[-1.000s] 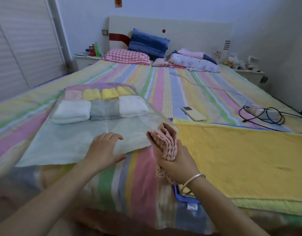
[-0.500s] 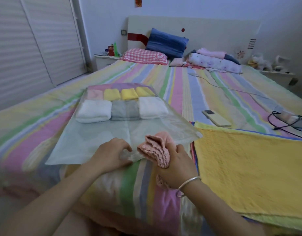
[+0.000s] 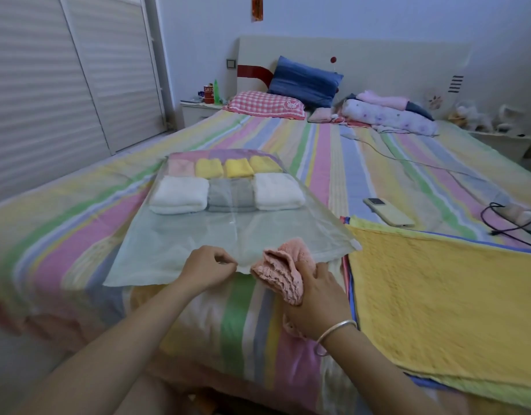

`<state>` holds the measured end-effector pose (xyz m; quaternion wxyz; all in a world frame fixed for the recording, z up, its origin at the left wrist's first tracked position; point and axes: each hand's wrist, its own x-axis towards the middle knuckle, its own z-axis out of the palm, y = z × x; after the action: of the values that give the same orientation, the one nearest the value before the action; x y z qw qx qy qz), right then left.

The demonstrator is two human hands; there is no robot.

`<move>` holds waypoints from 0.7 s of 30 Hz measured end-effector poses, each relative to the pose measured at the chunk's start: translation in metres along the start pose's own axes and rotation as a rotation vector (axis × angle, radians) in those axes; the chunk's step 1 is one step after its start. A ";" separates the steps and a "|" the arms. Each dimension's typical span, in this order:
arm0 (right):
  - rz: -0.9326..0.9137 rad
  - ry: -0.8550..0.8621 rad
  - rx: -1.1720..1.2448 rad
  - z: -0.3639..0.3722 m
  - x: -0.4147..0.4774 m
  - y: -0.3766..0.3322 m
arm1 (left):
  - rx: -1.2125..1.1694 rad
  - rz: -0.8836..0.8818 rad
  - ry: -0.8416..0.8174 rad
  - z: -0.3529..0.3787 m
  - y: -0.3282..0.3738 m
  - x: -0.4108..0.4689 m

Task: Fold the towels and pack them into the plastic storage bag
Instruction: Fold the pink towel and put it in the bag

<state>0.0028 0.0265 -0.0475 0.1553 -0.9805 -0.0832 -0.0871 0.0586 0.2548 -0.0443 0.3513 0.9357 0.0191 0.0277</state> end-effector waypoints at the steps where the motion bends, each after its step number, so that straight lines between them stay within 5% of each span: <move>1: -0.010 -0.001 -0.015 0.001 0.000 0.000 | 0.016 -0.013 -0.015 0.000 0.001 0.001; 7: 0.023 -0.025 -0.031 0.001 0.003 -0.001 | -0.015 -0.062 -0.016 -0.002 0.000 0.004; 13: -0.235 0.026 -0.308 0.011 -0.004 -0.010 | -0.222 -0.085 0.109 -0.016 -0.011 0.005; 21: -0.428 0.118 -0.377 -0.006 0.003 -0.042 | -0.437 0.047 0.401 -0.043 0.019 -0.002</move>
<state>-0.0031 0.0648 -0.0290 -0.0470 -0.9454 -0.2616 -0.1887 0.0543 0.2685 -0.0001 0.5327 0.8140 0.0601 0.2237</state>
